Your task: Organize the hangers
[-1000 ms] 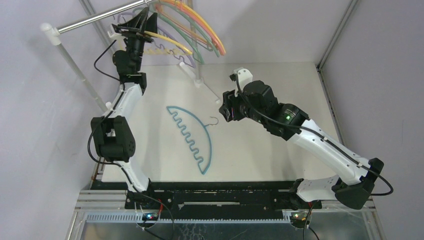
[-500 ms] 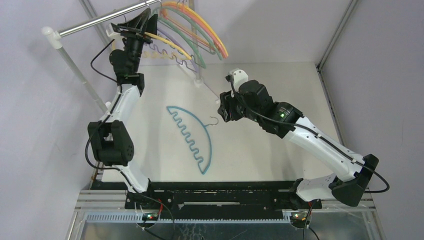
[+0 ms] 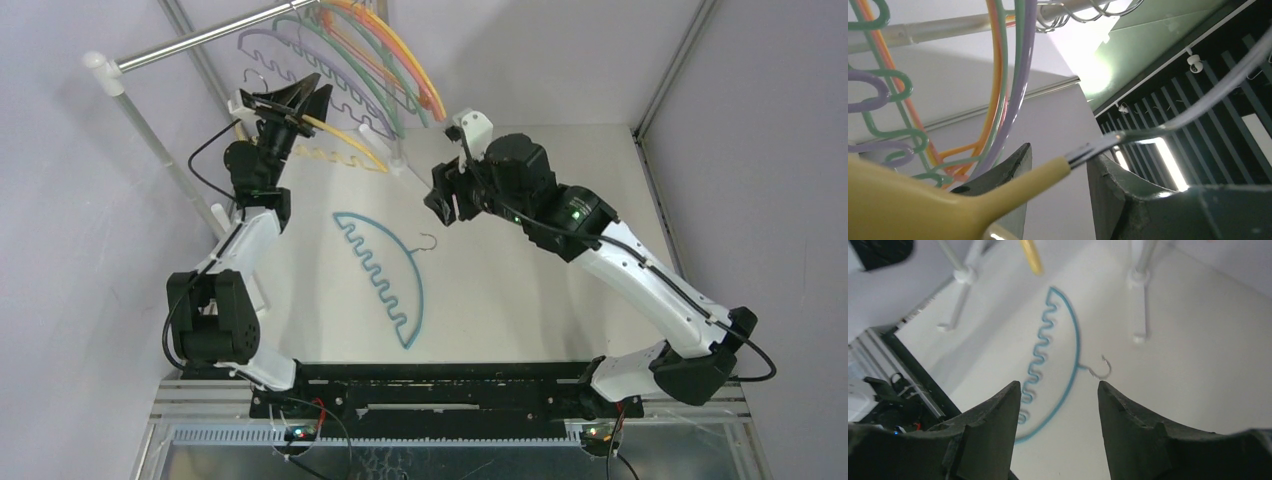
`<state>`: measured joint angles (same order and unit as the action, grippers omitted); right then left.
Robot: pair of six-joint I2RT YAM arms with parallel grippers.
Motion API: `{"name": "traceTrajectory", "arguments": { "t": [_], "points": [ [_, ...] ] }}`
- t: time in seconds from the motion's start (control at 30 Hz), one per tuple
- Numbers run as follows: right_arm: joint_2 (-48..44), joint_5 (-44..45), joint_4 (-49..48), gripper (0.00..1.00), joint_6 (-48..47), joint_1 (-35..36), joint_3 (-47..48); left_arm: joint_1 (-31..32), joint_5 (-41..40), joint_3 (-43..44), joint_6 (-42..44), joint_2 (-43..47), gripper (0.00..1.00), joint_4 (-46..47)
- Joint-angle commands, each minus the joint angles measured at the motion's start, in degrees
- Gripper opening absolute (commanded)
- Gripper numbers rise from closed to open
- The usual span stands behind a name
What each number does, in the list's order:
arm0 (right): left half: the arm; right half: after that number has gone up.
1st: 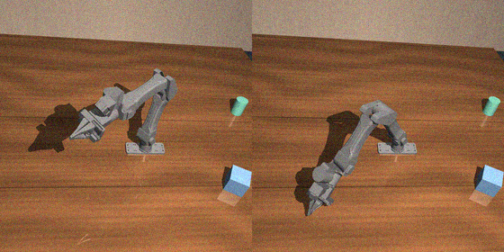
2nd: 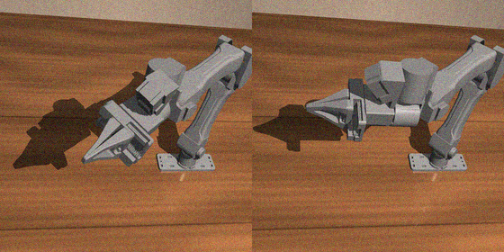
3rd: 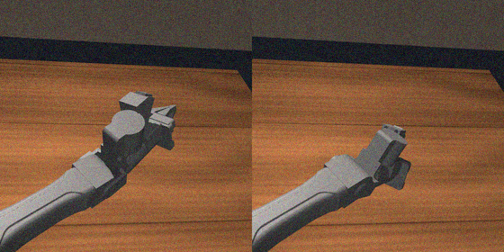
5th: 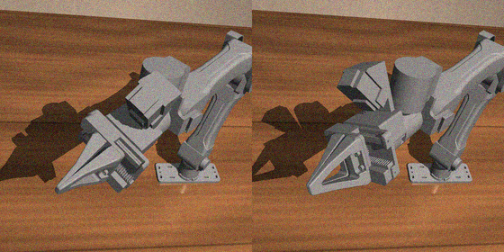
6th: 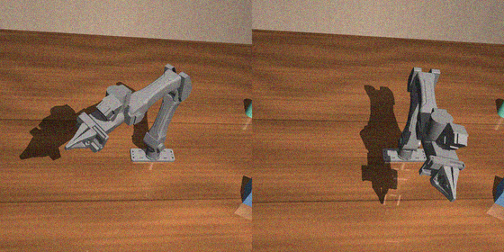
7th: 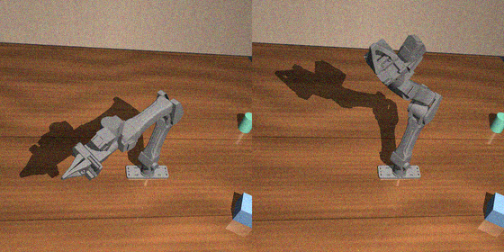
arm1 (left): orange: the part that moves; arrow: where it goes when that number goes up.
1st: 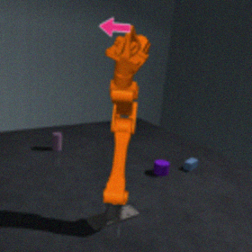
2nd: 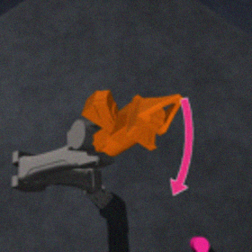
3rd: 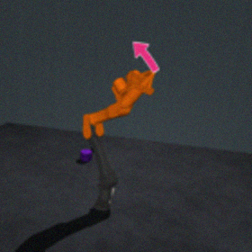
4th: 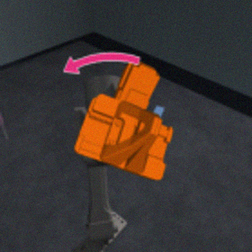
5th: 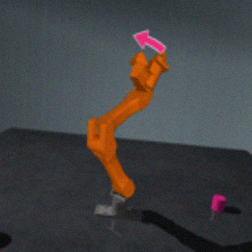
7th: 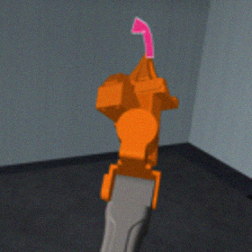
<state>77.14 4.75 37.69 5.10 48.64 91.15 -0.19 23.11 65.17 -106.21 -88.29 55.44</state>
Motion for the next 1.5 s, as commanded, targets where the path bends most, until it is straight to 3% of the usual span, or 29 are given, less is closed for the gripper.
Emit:
{"name": "traceTrajectory", "arguments": {
  "t": [0.0,0.3,0.43,0.73,1.0,1.1,1.17,1.3,1.47],
  "points": [
    [3.9,-9.7,-1.9,0.66,-4.0,-0.4,9.1,-0.2,3.4,-0.3,2.3,4.5,0.49,4.4],
    [17.1,-22.5,0.6,0.68,-3.0,0.1,24.9,-0.1,6.5,-4.9,2.7,9.8,0.49,2.6],
    [20.6,-23.0,0.9,0.70,-2.7,1.8,29.5,-0.1,7.3,-7.2,2.5,11.8,0.49,2.5],
    [26.0,-22.9,0.5,0.71,-2.2,6.2,31.7,0.0,7.8,-9.1,1.9,14.6,0.49,2.4],
    [28.7,-22.1,0.1,0.61,-0.7,6.5,30.6,0.1,7.8,-7.6,0.5,15.6,0.48,2.1],
    [29.3,-20.9,0.0,0.55,-0.3,6.2,30.3,0.2,8.1,-7.6,0.2,16.6,0.49,1.6],
    [29.5,-20.8,-0.1,0.43,-0.1,5.9,30.4,0.2,8.2,-7.9,0.2,17.5,0.49,1.1],
    [29.6,-21.4,-0.5,0.00,0.6,5.1,30.6,0.3,8.6,-9.3,-0.1,19.3,0.49,0.9],
    [29.5,-20.9,-0.8,0.00,-0.6,4.6,31.2,0.4,10.9,-12.0,2.3,22.2,0.54,-2.5]
  ]
}}
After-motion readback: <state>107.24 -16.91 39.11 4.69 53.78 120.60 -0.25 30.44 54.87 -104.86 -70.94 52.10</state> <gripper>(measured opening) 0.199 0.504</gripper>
